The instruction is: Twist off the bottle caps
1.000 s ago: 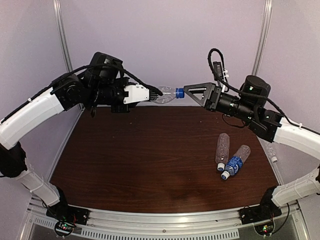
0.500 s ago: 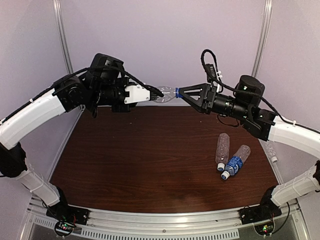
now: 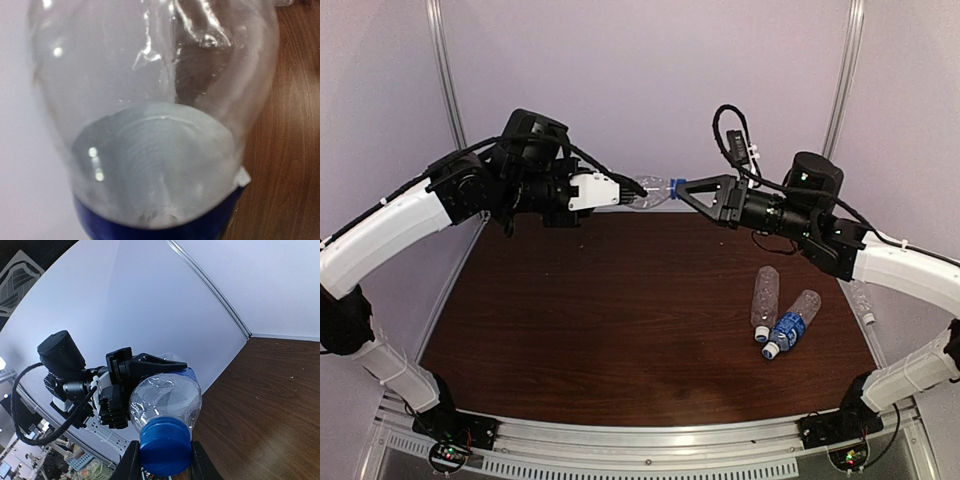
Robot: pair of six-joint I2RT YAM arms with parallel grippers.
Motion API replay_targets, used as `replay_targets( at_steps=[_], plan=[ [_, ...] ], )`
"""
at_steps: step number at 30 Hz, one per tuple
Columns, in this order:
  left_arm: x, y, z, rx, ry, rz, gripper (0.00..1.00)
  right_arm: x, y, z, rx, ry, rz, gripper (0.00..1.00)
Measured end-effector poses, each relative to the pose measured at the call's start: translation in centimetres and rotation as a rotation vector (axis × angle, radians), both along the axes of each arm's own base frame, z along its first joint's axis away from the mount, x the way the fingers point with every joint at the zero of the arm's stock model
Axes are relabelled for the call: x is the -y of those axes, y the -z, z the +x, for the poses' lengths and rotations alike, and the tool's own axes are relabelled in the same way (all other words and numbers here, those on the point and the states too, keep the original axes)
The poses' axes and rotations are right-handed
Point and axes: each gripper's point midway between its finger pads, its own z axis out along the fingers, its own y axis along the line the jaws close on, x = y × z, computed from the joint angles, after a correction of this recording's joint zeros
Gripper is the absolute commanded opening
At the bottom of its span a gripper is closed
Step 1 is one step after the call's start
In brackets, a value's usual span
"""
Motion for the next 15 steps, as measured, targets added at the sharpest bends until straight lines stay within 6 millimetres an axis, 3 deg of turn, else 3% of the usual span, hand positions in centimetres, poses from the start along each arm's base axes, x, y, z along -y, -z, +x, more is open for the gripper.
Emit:
replay_targets(
  at_steps=[7, 15],
  plan=[
    [0.3, 2.4, -2.1, -0.134, 0.091, 0.026, 0.29, -0.1, 1.5, -2.8, 0.3, -0.032, -0.207, 0.0],
    [1.1, 3.5, -5.6, -0.257, 0.228, 0.048, 0.29, 0.1, 2.8, -8.7, 0.943, -0.111, -0.49, 0.0]
  ],
)
